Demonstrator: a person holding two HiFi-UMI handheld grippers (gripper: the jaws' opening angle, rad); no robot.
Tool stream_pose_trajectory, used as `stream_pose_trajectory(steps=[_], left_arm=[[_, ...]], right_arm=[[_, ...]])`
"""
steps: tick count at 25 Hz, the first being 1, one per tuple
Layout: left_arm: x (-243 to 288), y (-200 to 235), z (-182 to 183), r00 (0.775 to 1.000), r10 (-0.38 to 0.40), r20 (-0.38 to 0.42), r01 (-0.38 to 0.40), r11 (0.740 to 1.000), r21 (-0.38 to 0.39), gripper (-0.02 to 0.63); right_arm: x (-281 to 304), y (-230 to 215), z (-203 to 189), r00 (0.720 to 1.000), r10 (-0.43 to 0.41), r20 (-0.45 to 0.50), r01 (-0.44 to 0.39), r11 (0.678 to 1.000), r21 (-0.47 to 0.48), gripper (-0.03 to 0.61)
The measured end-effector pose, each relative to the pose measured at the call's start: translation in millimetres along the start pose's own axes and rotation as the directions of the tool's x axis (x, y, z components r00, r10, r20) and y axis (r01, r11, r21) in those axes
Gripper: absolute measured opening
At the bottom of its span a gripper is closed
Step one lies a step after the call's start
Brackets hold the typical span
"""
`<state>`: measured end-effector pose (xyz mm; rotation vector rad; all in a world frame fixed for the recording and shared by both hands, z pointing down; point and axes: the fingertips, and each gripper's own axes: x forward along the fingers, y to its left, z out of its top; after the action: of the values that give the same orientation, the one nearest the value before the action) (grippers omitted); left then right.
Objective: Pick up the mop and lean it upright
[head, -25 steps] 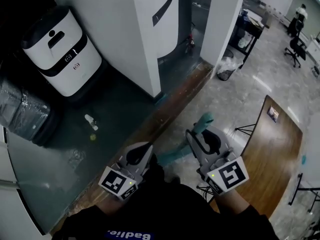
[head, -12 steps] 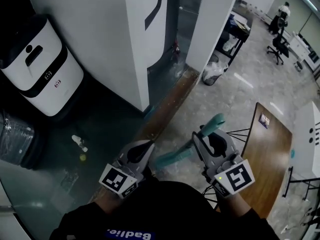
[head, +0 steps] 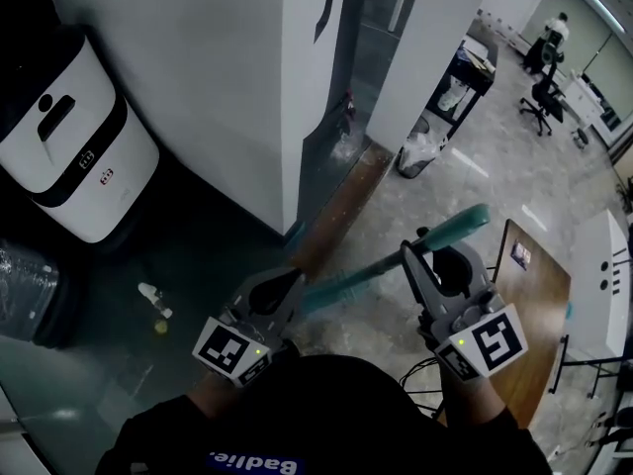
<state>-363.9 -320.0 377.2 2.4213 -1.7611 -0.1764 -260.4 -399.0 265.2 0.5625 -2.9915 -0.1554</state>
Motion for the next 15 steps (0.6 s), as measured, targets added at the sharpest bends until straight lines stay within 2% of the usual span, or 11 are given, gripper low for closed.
stream_pose_trajectory(steps=[9,15], left_arm=[[6,34,2,0.996,0.089,0.009,-0.089,0.996,0.015,0.020],[32,57,14,0.981,0.193,0.021,-0.193,0.980,0.038,0.020]], right_arm=[[66,-9,8,0.990,0.138,0.035,-0.137,0.990,-0.021,0.110],[108,-24,11,0.959,0.274,0.078,-0.276,0.961,0.022,0.110]])
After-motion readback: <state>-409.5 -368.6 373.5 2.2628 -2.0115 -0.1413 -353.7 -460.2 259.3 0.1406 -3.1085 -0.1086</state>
